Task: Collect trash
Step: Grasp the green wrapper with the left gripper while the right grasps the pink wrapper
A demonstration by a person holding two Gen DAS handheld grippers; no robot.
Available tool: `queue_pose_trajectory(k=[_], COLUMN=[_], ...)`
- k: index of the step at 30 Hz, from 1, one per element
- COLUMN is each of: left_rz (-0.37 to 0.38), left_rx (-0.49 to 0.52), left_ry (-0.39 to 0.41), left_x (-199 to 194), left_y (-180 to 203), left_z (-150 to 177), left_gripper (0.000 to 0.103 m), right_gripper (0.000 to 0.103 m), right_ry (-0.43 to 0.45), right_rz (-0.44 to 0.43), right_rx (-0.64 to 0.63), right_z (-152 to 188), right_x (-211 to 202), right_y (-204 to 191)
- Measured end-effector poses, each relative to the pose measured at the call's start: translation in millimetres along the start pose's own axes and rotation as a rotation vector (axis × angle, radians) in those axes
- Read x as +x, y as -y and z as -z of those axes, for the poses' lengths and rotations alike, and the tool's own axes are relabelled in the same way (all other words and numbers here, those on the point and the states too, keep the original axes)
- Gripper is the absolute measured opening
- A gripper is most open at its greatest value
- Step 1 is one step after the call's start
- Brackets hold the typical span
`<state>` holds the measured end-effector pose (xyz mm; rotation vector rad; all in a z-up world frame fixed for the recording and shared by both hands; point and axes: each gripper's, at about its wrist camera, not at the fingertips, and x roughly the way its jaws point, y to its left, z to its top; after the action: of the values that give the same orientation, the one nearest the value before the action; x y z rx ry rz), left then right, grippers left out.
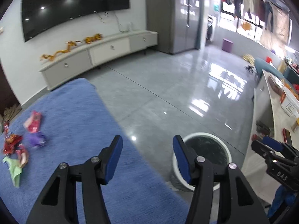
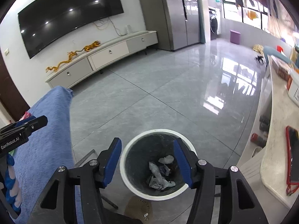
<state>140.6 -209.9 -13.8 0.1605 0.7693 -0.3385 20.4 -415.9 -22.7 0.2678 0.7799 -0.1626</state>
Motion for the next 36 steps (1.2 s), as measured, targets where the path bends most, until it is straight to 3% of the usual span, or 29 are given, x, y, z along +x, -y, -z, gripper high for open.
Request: queue_pose_trajectory(k=[5,16,21,29,36], left_rz=[-0.052,-0.143,-0.157,-0.209,-0.243], left_rx=[-0.030,-0.140,-0.185,-0.351,-0.470], left_ry=[0.068,0.161,0.154,0.131,0.080], left_x=[-31,-74,-79,-81,-66], left_y=[-33,-110,-152,-248,-316], left_z=[11,43,62,91,107], left_gripper=[0.067,0.067,0.067,0.067,0.067], right_gripper=[0.064,0.091,0.103,0.103,0.103], right_ry=[0.023,0.060,0.076,0.070,0.009], right_rz=[-0.033,-0.065,-0.081,-0.184,-0.300], right_rx=[-0.031,-0.107,-0.151,-0.232,-0.346], right_z=[-4,-13,-13,-16,-16], right_x=[-14,-27,-26,-13,22], right_y=[-30,-101,-131,-189,-250])
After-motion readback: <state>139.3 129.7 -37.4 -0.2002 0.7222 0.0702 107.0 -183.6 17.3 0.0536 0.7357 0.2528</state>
